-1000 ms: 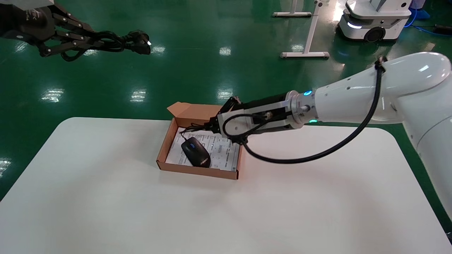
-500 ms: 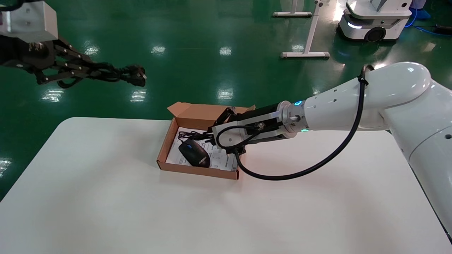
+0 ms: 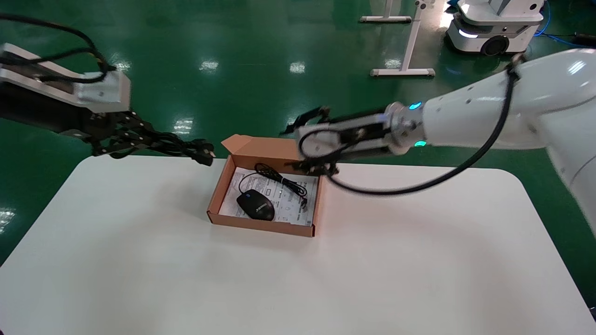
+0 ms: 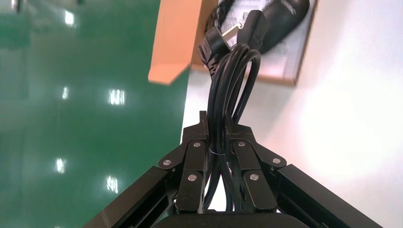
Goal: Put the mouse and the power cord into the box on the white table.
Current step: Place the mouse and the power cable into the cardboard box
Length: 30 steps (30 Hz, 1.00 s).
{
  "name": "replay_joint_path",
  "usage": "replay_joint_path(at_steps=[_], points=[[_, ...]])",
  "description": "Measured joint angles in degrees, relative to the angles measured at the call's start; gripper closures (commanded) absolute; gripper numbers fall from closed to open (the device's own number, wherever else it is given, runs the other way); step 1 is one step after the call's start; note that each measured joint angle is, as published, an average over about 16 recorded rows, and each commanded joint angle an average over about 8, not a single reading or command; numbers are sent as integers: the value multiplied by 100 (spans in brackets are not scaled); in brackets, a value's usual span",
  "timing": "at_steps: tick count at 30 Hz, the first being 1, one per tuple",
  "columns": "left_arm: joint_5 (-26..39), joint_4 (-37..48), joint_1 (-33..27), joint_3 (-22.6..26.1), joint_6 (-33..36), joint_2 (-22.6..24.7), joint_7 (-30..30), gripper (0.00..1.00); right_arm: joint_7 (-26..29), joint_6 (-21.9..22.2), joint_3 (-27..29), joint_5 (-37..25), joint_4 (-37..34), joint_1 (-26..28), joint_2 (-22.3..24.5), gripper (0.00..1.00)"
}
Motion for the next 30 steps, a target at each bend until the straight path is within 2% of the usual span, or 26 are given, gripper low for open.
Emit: replay_joint_path(at_steps=[8,16,22,30], points=[[-258,32,726,-180,-1021,684,-143,100,-162,-280,110,120,-544,534,740,0],[-412,-52,1337,-284,-1852,1236,-363,100,-349,-557,100,67,-851,747,1391,0],[-418,-247,1575,-275,-2068,1390,-495,100,-461,-639,79,28,-985,759,1594,0],[-396,-523,1719,-216,-1947,1408,-678,100,-524,-704,80,32,-1116,741,1644,0]])
